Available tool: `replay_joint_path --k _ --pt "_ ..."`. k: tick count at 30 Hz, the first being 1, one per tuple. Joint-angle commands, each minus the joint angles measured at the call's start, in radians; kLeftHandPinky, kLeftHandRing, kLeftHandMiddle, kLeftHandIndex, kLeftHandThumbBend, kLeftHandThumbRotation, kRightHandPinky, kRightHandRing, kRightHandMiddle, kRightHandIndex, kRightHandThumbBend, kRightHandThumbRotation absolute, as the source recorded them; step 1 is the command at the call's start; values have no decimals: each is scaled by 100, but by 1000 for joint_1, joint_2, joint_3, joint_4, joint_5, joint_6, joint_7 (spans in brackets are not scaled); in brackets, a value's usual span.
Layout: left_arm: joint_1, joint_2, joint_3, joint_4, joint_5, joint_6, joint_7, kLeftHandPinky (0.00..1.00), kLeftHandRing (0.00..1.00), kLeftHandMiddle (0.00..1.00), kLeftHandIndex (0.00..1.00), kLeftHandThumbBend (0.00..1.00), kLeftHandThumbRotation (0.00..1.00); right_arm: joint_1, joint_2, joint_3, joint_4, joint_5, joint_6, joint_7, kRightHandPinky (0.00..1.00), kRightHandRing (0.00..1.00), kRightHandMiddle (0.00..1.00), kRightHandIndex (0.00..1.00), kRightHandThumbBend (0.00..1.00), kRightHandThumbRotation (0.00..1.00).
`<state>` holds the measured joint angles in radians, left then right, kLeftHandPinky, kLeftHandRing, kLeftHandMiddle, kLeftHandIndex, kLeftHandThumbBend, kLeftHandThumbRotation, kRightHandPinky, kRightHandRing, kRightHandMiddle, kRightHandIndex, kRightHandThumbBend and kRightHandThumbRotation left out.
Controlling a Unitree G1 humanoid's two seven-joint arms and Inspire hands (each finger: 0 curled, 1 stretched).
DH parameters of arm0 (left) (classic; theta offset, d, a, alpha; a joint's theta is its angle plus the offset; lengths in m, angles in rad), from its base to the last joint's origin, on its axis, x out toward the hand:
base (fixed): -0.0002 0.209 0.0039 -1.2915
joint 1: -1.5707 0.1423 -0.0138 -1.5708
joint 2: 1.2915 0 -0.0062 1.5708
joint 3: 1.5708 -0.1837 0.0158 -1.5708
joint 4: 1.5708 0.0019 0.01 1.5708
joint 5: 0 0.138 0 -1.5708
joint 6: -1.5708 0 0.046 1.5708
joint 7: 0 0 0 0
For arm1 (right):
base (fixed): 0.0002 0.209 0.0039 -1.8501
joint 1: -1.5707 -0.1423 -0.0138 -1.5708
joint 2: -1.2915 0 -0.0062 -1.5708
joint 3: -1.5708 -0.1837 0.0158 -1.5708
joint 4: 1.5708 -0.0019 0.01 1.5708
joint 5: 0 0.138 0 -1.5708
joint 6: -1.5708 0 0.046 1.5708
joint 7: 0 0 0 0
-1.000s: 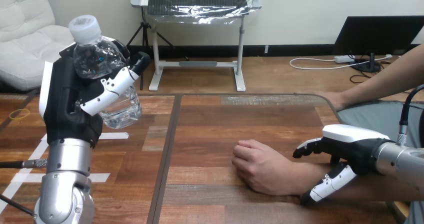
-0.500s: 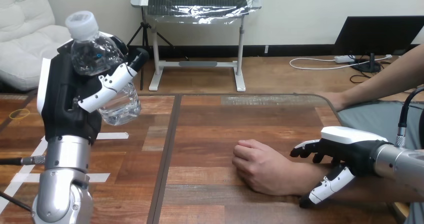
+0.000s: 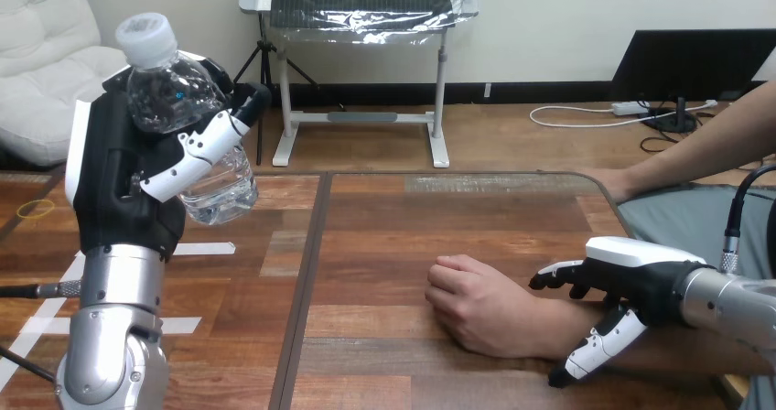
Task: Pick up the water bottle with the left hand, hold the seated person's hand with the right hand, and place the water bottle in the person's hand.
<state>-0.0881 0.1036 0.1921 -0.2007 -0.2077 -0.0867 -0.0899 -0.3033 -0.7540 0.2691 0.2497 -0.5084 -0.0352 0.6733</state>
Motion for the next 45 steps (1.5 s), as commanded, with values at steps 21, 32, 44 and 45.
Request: replay_joint_path --k 21,32,44,45 --pt "-90 11 21 -36 -1 -28 32 19 23 29 34 55 0 61 46 116 11 -48 213 107 74 99 100 100 100 42" --pt "-91 13 23 -35 -10 -29 29 19 23 29 34 55 0 72 40 113 3 -47 233 101 73 97 100 99 100 42" --pt "-94 12 28 -27 -14 -40 27 19 23 29 34 55 0 75 29 122 7 -64 221 86 74 97 98 95 100 42" --pt "-94 11 28 -27 -15 -40 26 19 23 29 34 55 0 74 29 122 9 -64 219 85 74 97 98 94 100 42"
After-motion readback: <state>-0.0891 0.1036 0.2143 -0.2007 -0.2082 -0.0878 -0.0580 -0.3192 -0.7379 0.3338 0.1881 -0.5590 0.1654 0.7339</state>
